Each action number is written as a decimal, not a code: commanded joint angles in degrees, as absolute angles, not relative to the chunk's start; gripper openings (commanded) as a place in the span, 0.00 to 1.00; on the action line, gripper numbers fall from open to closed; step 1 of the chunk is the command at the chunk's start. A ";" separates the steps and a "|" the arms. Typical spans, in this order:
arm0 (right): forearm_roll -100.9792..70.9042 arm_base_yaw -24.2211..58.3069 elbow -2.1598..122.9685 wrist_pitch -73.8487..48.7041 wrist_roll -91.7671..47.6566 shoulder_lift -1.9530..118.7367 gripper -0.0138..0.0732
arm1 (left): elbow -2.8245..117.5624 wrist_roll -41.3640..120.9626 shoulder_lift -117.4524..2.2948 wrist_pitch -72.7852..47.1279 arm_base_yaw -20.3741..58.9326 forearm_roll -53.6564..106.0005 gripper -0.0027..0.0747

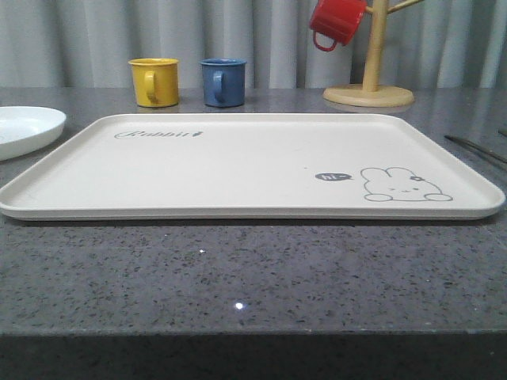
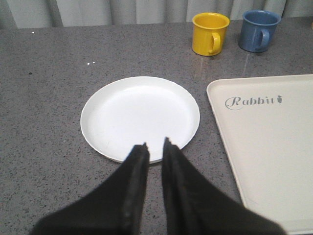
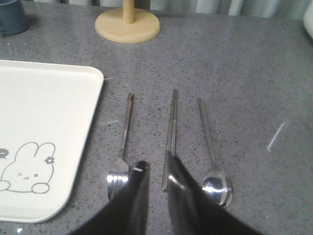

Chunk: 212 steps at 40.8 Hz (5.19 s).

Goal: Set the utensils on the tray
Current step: 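Grasp the white plate with the left gripper and place it on the tray, then lower the right gripper onto the silver fork and grasp it, then carry the fork with the right gripper and set it beside the plate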

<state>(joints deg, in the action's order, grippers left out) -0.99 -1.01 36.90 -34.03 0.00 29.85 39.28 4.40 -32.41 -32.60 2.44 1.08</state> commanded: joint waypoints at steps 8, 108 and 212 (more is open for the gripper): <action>-0.90 -1.23 38.65 -29.78 0.00 30.82 0.57 | 43.65 4.12 -36.06 -30.74 2.23 -6.32 0.69; -1.84 -1.23 39.32 -28.74 0.00 32.04 0.57 | 59.66 8.07 -59.87 -47.98 28.52 1.09 0.47; -1.99 26.88 94.53 -62.90 20.72 102.55 0.13 | 52.66 8.07 -46.67 -48.18 29.75 1.82 0.47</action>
